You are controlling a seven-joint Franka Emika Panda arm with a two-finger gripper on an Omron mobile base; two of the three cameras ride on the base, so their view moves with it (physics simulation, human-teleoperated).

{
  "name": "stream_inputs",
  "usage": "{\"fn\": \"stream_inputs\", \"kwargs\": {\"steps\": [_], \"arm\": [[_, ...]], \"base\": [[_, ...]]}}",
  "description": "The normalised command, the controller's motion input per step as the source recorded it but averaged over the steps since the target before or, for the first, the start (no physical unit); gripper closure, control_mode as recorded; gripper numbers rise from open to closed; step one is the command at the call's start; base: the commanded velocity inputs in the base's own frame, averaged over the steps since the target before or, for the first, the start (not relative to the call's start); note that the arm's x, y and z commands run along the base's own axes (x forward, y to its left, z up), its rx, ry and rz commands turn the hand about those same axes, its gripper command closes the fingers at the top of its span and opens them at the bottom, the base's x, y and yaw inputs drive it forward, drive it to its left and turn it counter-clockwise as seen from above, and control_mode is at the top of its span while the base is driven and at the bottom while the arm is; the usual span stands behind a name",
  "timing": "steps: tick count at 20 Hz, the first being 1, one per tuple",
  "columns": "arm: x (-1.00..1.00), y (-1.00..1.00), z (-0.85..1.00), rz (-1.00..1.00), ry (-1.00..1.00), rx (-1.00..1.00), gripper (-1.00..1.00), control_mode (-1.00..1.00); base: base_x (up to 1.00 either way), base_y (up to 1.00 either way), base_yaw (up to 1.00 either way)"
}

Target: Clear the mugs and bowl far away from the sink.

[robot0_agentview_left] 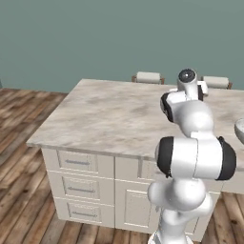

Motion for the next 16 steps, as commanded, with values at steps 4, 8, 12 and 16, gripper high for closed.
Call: {"fn": "stream_inputs", "kwargs": {"steps": [4,8,12,16], "arm": [[-0.01,-0.05,-0.31,0.00,0.01,0.00,1.00,-1.00],[-0.12,-0.28,-0.94,0.00,0.04,0.00,1.00,-1.00],[-0.25,-0.45,-1.00,0.01,0.00,0.00,1.00,-1.00],[-0.15,-0.41,-0.88,0.01,0.00,0.02,1.00,-1.00]], "base": [[0.00,0.00,0.00],[0.00,0.00,0.00],[0.00,0.00,0.00],[0.00,0.00,0.00]]}}
